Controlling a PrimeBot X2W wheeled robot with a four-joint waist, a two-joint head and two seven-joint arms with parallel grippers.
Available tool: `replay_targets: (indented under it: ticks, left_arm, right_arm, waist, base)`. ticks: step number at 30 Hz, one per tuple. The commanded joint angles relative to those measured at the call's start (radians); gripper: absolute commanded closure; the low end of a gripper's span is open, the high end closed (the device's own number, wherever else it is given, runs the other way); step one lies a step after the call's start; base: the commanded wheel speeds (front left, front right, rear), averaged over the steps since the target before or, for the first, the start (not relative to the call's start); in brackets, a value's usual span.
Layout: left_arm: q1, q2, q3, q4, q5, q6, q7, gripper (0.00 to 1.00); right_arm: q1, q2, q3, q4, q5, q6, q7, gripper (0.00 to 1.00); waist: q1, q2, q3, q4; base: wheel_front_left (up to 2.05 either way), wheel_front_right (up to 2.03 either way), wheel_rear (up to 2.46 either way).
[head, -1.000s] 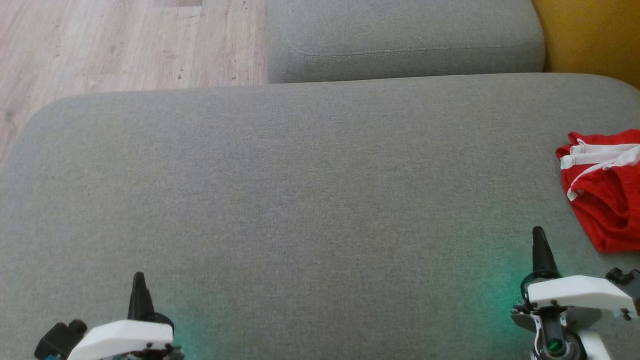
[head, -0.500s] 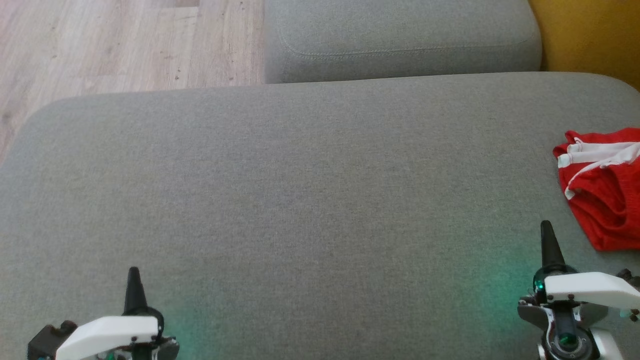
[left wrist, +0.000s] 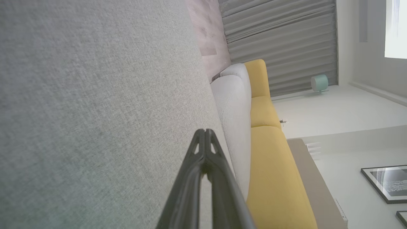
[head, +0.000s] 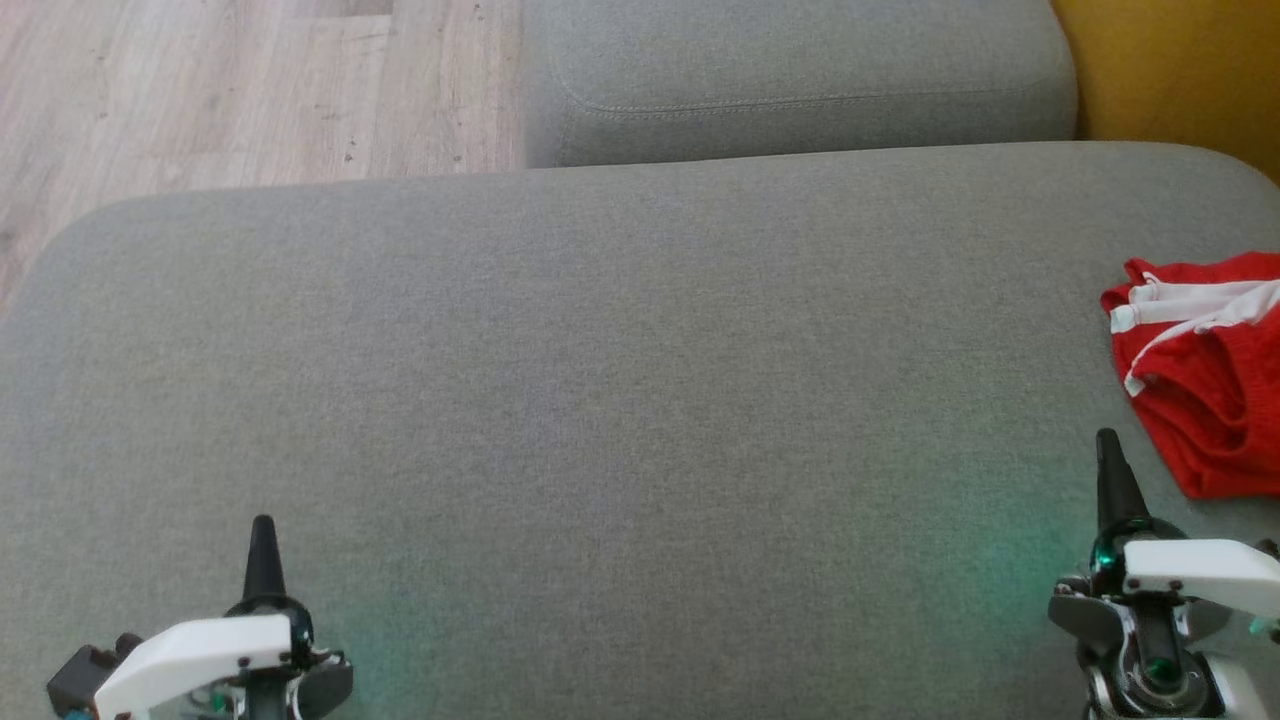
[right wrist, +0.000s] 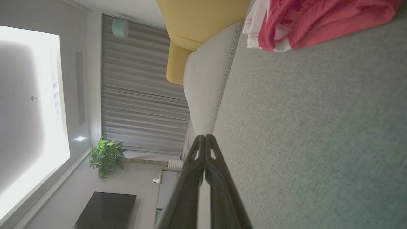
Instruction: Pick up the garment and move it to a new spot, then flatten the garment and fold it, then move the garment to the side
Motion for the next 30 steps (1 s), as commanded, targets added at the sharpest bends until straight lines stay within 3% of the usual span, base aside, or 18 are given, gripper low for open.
replay_targets:
  ticks: [1, 21, 30]
  left_arm:
    - [-0.051, 0.005, 0.041, -0.039, -0.03, -0.009, 0.011, 1.0]
    - [-0.071, 0.005, 0.076, -0.069, -0.248, -0.033, 0.069, 1.0]
    - [-0.071, 0.005, 0.076, -0.069, -0.248, -0.033, 0.069, 1.0]
  right_arm:
    - [-0.034, -0.005, 0.013, -0.046, 0.033, -0.001, 0.01, 1.0]
    - [-0.033, -0.005, -0.014, -0.102, 0.256, -0.001, 0.068, 1.0]
    - [-0.033, -0.005, -0.013, -0.102, 0.256, -0.001, 0.068, 1.0]
  waist:
    - [0.0, -0.0001, 0.0, -0.001]
    - [0.0, -0.0001, 0.0, -0.009]
    - [0.0, -0.0001, 0.0, -0.009]
  base:
    - [0.0, 0.0, 0.0]
    - [0.0, 0.0, 0.0]
    - [0.0, 0.0, 0.0]
